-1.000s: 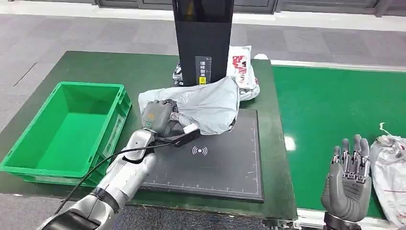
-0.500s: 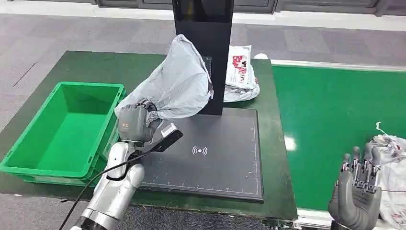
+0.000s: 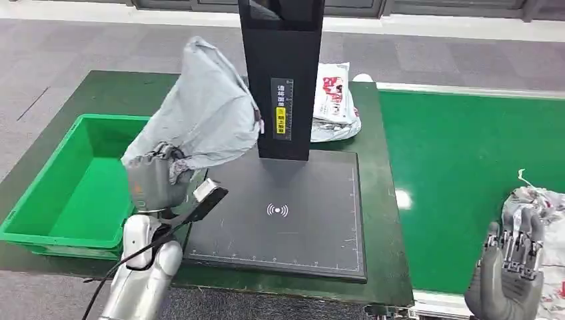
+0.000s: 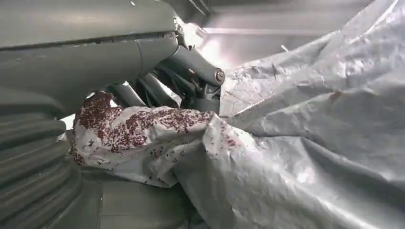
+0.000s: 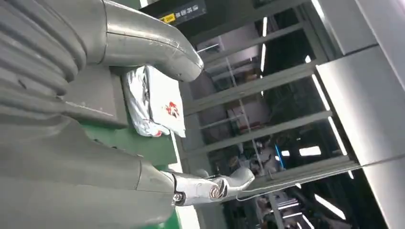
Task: Moved the parcel from conveyor to table for the left to box.
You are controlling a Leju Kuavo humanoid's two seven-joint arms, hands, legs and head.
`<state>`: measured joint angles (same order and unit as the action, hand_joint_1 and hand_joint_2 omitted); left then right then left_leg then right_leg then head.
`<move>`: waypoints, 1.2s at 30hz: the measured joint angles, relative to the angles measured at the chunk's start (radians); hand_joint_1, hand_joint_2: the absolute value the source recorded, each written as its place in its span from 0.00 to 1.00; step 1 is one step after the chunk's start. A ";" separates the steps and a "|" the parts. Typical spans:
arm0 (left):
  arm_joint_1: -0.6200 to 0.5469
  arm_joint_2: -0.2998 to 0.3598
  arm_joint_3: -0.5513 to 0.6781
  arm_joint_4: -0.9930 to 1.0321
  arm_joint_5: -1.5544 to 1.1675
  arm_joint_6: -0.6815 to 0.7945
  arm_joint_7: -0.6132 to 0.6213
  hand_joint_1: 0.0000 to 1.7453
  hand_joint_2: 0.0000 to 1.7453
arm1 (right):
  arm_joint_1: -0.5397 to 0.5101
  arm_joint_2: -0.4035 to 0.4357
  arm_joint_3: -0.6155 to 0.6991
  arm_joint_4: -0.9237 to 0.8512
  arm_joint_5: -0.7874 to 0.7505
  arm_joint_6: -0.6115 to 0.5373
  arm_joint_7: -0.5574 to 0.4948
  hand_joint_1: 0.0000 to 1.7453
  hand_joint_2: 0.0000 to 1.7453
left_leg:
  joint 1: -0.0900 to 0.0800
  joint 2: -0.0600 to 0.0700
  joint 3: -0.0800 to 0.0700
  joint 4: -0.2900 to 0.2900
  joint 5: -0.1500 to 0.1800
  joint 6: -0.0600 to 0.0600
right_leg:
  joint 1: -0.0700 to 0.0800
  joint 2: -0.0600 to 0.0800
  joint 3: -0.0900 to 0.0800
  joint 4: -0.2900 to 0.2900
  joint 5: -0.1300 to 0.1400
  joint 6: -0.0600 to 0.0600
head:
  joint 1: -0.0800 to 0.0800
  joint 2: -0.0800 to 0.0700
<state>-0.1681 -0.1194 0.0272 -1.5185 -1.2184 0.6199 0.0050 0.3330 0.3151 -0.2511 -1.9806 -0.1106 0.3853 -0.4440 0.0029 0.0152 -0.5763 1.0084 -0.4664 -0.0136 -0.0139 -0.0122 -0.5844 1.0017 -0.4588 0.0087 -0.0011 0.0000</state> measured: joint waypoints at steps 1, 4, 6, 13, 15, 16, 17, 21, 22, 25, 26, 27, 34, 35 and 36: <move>0.024 0.000 0.037 -0.040 0.002 0.014 -0.001 1.00 1.00 | 0.001 0.005 -0.013 -0.001 0.000 0.007 0.001 0.00 1.00 | 0.000 0.000 0.000 0.000 0.000 0.000 | 0.000 0.001 0.000 0.000 0.000 0.000 | 0.000 0.000; 0.093 -0.003 0.128 -0.137 0.003 0.047 -0.003 1.00 1.00 | 0.002 0.011 -0.027 -0.002 0.003 0.008 0.004 0.00 1.00 | 0.000 0.000 0.000 0.000 0.000 0.000 | 0.000 0.001 -0.001 0.000 -0.001 -0.001 | 0.000 0.000; 0.130 -0.013 0.188 -0.193 0.001 0.064 0.000 1.00 1.00 | 0.004 0.015 -0.033 -0.002 0.003 0.006 0.006 0.00 1.00 | 0.000 0.000 0.000 0.000 0.000 0.000 | 0.000 0.000 0.000 0.000 -0.002 0.000 | 0.000 0.000; 0.167 -0.028 0.422 -0.294 -0.068 0.029 0.113 1.00 1.00 | -0.001 0.022 -0.040 -0.001 0.005 0.009 0.032 0.00 1.00 | 0.000 0.000 0.000 0.000 0.000 0.000 | 0.000 0.000 0.000 0.000 -0.003 -0.001 | 0.000 0.000; 0.151 -0.007 0.487 -0.290 -0.071 0.006 0.120 1.00 1.00 | -0.006 0.024 -0.041 0.003 0.010 0.009 0.032 0.00 1.00 | 0.000 0.000 0.001 0.000 0.000 0.000 | 0.001 0.000 0.000 0.000 -0.003 -0.001 | 0.000 0.000; 0.140 0.005 0.516 -0.286 -0.071 -0.004 0.120 1.00 1.00 | -0.009 0.024 -0.041 0.006 0.016 0.009 0.034 0.00 1.00 | 0.001 0.000 0.001 0.000 0.000 0.000 | 0.002 0.000 0.001 0.000 -0.003 -0.001 | 0.000 0.000; 0.132 0.012 0.538 -0.283 -0.075 -0.010 0.122 1.00 1.00 | -0.011 0.024 -0.041 0.008 0.016 0.010 0.035 0.00 1.00 | 0.001 -0.001 0.001 0.000 0.000 0.000 | 0.002 -0.001 0.001 0.000 -0.003 -0.001 | 0.000 0.000; 0.084 0.048 0.588 -0.235 -0.131 -0.032 0.145 1.00 1.00 | -0.028 0.026 -0.041 0.020 0.018 0.010 0.041 0.00 1.00 | 0.002 -0.002 0.001 0.000 0.001 -0.001 | 0.002 -0.001 0.001 0.001 -0.002 -0.002 | 0.000 0.000; 0.070 0.058 0.598 -0.217 -0.148 -0.041 0.155 1.00 1.00 | -0.029 0.026 -0.041 0.022 0.018 0.008 0.043 0.00 1.00 | 0.002 -0.002 0.001 0.000 0.001 -0.001 | 0.002 -0.001 0.001 0.001 -0.002 -0.002 | 0.000 0.000; 0.023 0.097 0.616 -0.147 -0.207 -0.081 0.192 1.00 1.00 | -0.034 0.027 -0.041 0.024 0.015 0.003 0.046 0.00 1.00 | 0.002 -0.002 0.001 0.000 0.001 -0.001 | 0.002 -0.001 0.001 0.001 -0.002 -0.002 | 0.000 0.000; 0.009 0.110 0.621 -0.122 -0.224 -0.094 0.201 1.00 1.00 | -0.035 0.027 -0.041 0.025 0.015 0.003 0.046 0.00 1.00 | 0.002 -0.002 0.001 0.000 0.001 -0.001 | 0.002 -0.001 0.001 0.001 -0.002 -0.002 | 0.000 0.000; -0.006 0.122 0.622 -0.100 -0.234 -0.102 0.207 1.00 1.00 | -0.035 0.028 -0.041 0.026 0.015 0.003 0.046 0.00 1.00 | 0.002 -0.002 0.001 0.000 0.001 -0.001 | 0.002 -0.001 0.001 0.001 -0.002 -0.002 | 0.000 0.000; -0.096 0.209 0.623 0.121 -0.273 -0.149 0.243 1.00 1.00 | -0.037 0.029 -0.041 0.036 0.015 0.011 0.045 0.00 1.00 | 0.002 -0.002 0.001 0.000 0.001 -0.002 | 0.002 -0.001 0.001 0.001 -0.002 -0.002 | 0.000 0.000; -0.101 0.216 0.623 0.137 -0.274 -0.149 0.245 1.00 1.00 | -0.038 0.029 -0.041 0.038 0.015 0.011 0.045 0.00 1.00 | 0.002 -0.002 0.001 0.000 0.001 -0.002 | 0.002 -0.001 0.001 0.001 -0.002 -0.002 | 0.000 0.000; -0.102 0.221 0.623 0.149 -0.275 -0.149 0.246 1.00 1.00 | -0.038 0.029 -0.041 0.038 0.015 0.012 0.045 0.00 1.00 | 0.002 -0.002 0.001 0.000 0.001 -0.002 | 0.002 -0.001 0.001 0.001 -0.002 -0.002 | 0.000 0.000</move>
<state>-0.2698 0.1011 0.6504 -1.3698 -1.4935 0.4707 0.2506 0.2954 0.3437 -0.2918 -1.9425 -0.0958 0.3971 -0.3986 0.0050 0.0135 -0.5754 1.0082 -0.4652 -0.0153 -0.0115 -0.0129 -0.5838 1.0031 -0.4605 0.0062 -0.0011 0.0000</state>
